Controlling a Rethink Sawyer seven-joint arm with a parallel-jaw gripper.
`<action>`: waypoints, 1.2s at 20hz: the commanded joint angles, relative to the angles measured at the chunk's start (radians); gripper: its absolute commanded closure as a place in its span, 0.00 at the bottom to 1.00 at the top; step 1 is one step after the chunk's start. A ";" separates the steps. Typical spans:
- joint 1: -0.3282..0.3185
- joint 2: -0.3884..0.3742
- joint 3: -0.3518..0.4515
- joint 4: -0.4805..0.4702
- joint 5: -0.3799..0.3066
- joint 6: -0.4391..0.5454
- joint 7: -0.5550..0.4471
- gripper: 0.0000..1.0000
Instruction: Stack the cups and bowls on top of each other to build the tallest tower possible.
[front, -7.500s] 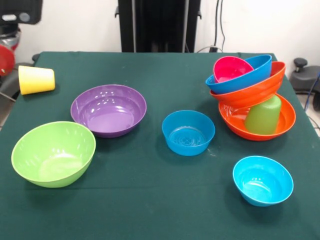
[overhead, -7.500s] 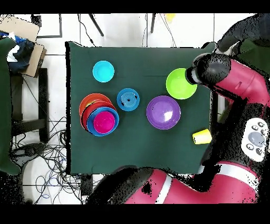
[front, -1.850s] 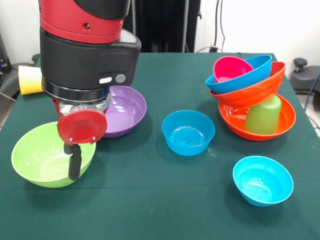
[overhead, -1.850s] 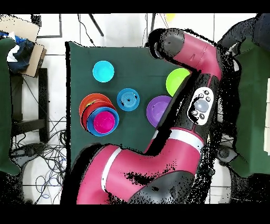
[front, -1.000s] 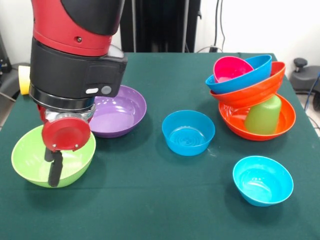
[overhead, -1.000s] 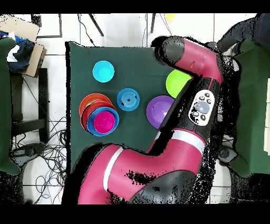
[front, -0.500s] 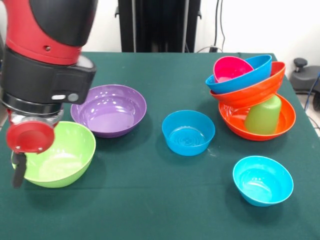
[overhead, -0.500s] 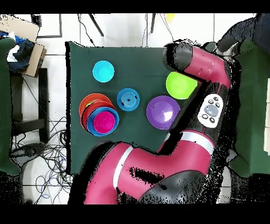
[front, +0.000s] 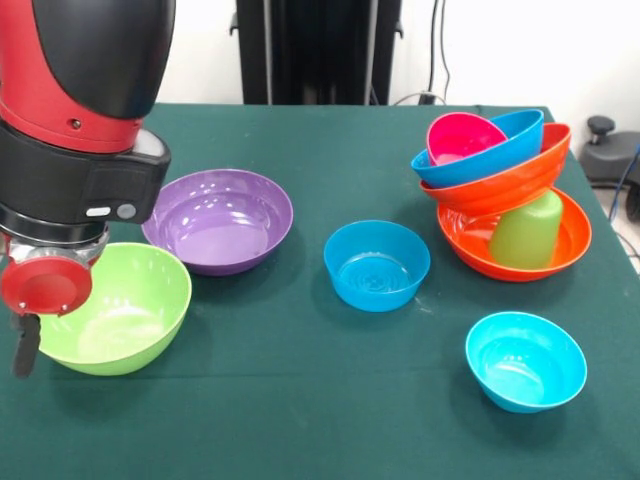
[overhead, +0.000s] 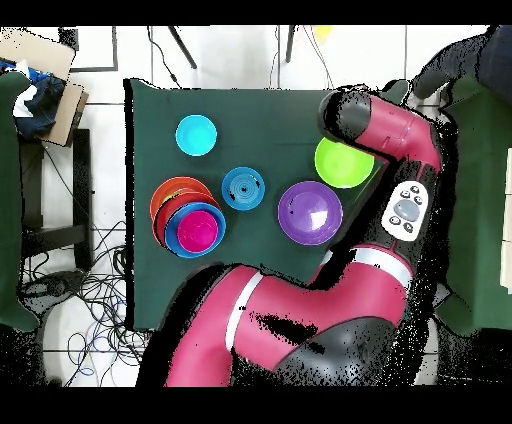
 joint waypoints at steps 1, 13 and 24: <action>0.017 0.018 0.138 0.087 -0.037 0.042 -0.035 0.00; 0.036 0.003 0.174 0.099 0.009 0.078 0.013 0.00; 0.053 0.058 0.142 0.045 0.009 0.048 0.065 0.00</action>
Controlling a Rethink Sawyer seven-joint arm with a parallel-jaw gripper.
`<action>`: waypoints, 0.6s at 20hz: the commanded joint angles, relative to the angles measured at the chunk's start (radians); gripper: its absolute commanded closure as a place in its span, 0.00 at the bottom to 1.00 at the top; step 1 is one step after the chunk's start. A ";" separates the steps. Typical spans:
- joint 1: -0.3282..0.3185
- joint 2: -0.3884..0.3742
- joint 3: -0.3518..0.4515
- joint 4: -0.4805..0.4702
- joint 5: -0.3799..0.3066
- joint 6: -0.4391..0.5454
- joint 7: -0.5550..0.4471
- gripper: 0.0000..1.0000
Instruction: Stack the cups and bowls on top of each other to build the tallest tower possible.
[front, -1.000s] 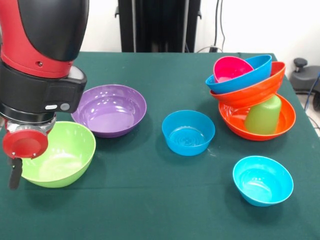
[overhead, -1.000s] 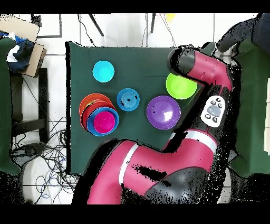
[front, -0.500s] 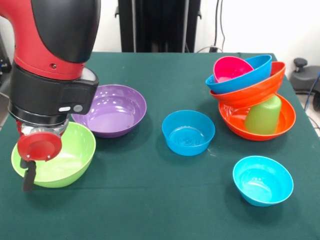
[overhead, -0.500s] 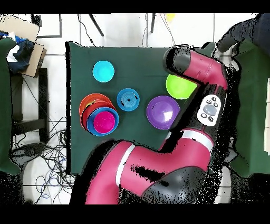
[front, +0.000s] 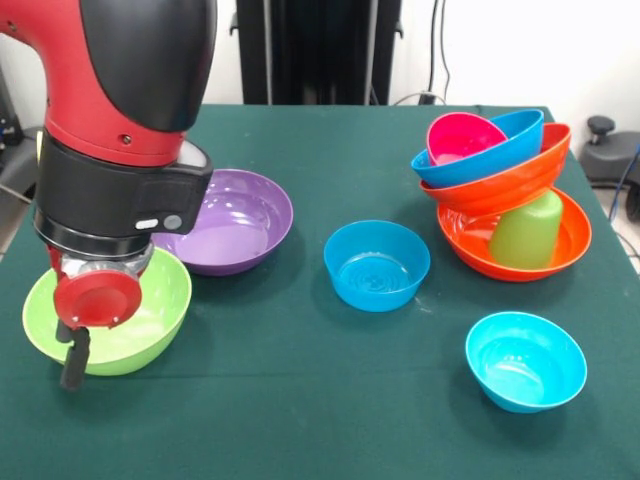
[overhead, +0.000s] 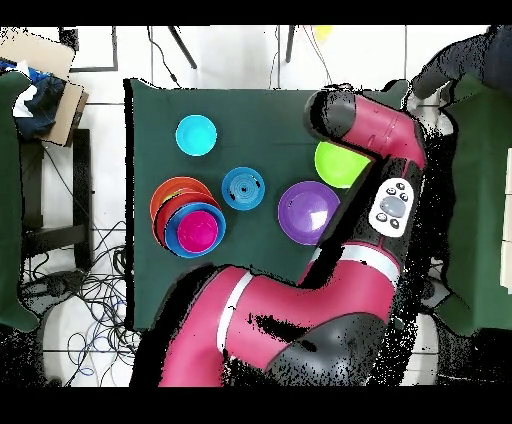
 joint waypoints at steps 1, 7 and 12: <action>0.030 0.064 0.110 0.035 0.004 0.038 0.071 0.00; 0.035 0.077 0.106 0.059 0.004 0.004 0.090 0.00; 0.036 0.078 0.103 0.071 -0.001 -0.017 0.088 0.00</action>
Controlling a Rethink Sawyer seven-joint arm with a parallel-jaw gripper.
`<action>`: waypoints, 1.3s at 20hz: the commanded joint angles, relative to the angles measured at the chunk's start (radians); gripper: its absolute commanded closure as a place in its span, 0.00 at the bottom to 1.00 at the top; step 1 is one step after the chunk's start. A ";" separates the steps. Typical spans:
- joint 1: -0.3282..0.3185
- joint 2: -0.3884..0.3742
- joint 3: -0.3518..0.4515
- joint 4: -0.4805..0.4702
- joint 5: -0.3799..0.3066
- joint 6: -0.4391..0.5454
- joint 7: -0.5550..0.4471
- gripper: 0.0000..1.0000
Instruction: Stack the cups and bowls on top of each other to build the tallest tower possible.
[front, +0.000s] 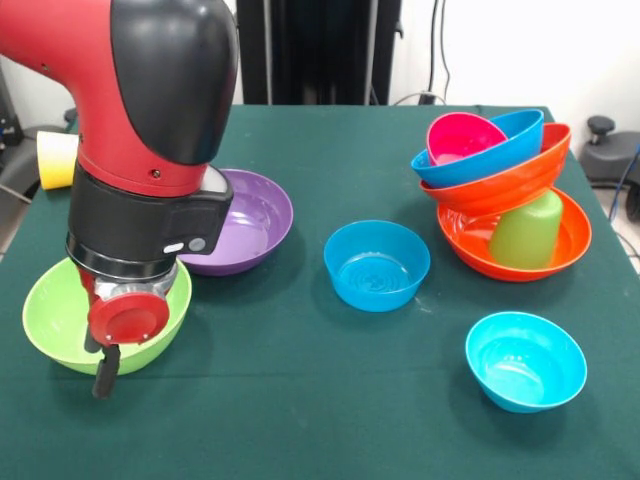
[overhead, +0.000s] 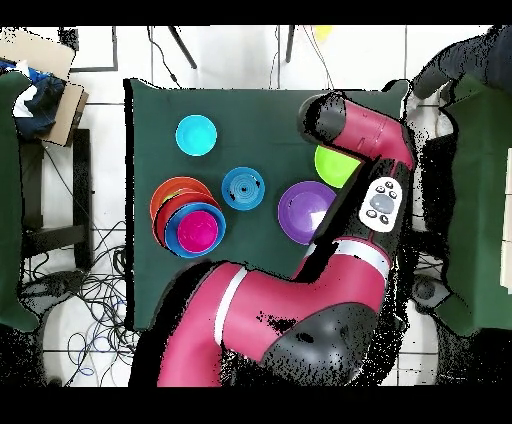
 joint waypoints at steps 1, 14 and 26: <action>0.024 0.041 0.105 0.073 -0.001 -0.024 0.087 0.00; 0.002 0.037 0.142 0.116 -0.002 -0.053 0.065 0.00; -0.024 0.117 0.191 0.089 0.040 -0.105 0.082 0.00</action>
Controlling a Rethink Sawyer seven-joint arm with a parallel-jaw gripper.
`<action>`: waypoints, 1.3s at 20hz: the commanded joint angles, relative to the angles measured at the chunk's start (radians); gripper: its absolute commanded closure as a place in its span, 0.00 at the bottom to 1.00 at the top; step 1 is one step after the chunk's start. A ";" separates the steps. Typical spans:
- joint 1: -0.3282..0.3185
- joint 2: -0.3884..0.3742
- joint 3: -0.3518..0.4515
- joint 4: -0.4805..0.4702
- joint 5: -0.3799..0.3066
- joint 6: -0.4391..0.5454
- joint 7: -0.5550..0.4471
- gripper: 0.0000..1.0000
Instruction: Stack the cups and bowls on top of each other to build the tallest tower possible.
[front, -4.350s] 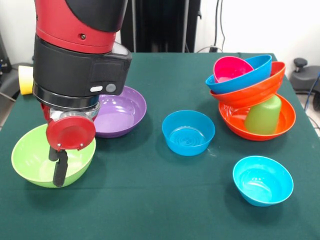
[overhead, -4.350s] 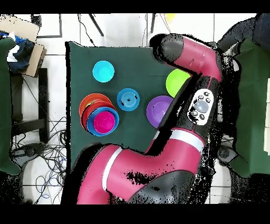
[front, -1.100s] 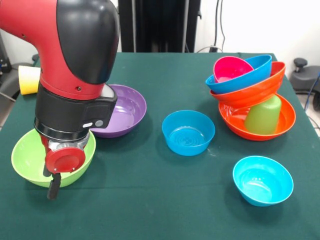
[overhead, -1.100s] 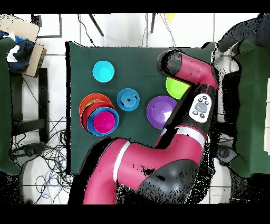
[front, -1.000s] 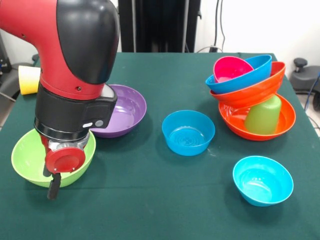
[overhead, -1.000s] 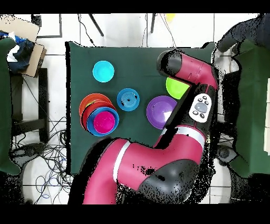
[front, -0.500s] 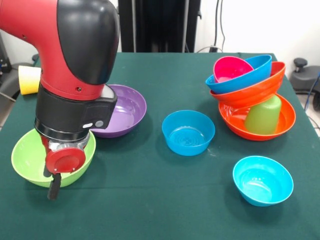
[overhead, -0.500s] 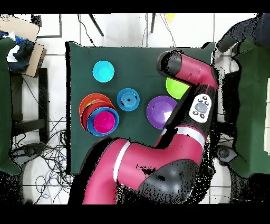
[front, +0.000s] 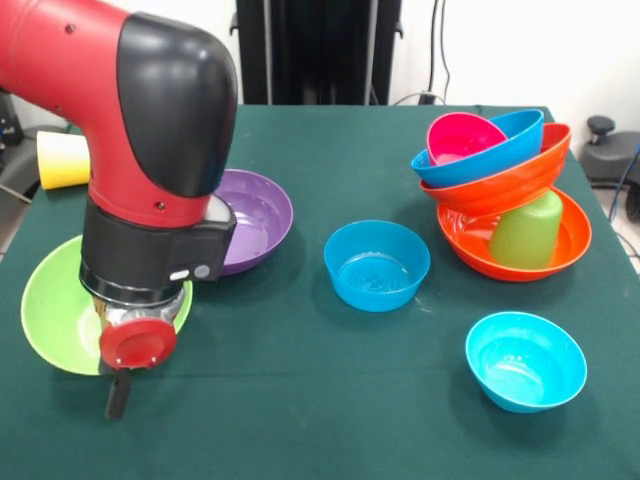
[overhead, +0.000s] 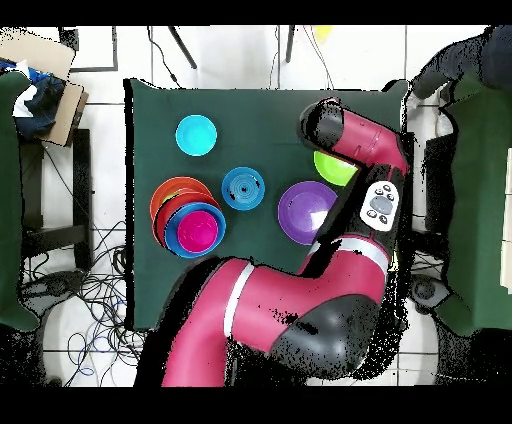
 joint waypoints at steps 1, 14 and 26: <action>-0.005 0.083 0.148 0.069 0.015 -0.030 0.083 0.00; 0.006 0.070 0.135 0.085 0.036 -0.019 0.073 0.00; 0.012 0.040 0.121 0.102 0.043 0.018 0.069 0.00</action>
